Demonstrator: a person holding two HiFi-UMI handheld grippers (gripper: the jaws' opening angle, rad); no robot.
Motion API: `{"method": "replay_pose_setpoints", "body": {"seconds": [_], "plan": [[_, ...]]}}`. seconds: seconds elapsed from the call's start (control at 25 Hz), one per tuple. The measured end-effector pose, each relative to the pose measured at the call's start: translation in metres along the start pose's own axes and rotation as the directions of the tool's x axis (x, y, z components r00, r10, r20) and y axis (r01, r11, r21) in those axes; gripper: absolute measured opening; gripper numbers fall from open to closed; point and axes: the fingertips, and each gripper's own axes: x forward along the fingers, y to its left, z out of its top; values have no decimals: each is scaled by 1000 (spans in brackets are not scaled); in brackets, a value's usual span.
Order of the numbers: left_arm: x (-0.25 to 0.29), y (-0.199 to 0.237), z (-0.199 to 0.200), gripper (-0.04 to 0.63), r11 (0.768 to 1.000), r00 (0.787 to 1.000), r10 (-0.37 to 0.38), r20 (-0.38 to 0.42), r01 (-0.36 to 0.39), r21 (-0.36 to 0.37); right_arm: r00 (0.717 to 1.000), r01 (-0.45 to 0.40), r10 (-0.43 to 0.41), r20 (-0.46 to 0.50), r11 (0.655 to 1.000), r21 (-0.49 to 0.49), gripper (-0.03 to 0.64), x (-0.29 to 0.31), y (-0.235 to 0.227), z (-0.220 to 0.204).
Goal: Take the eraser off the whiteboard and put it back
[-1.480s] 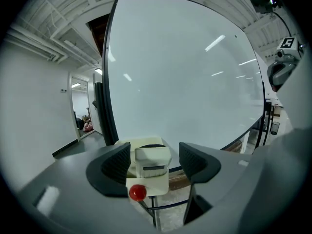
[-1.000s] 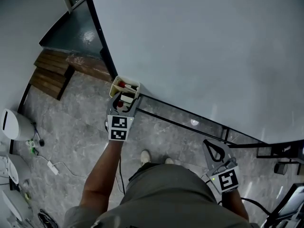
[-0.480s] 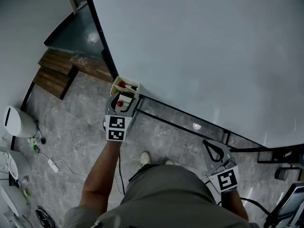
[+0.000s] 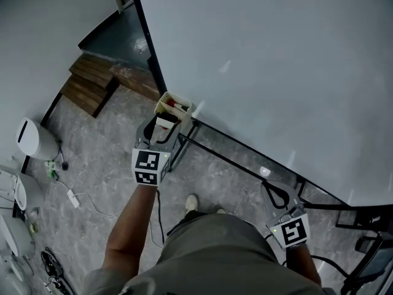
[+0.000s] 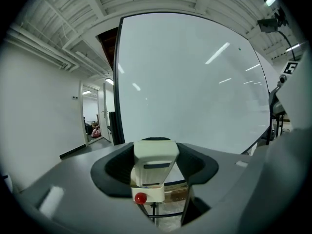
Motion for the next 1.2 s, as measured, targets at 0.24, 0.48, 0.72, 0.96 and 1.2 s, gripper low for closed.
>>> {"method": "replay_pose_setpoints", "body": {"seconds": [0.24,0.48,0.72,0.96,1.2], "plan": [[-48,-11,38,265,999,997,35,74,-34,-22,996,-79,79,31,997,-14,2,4,2,-7],[-118,-24,74,265,995,987,97,127,-96,-14,982,-174,178,56,982,-70,2,-2,15,1],[-175,-37,71,265,982,975,186,121,-182,-43,955,-276,287,70,951,-139,3,6,30,-3],[-225,-52,70,267,960,957,279,82,-276,-48,920,-371,384,72,916,-151,2,7,51,-4],[-263,-70,60,267,942,940,334,66,-331,-55,881,-445,466,82,875,-192,2,5,74,-6]]}}
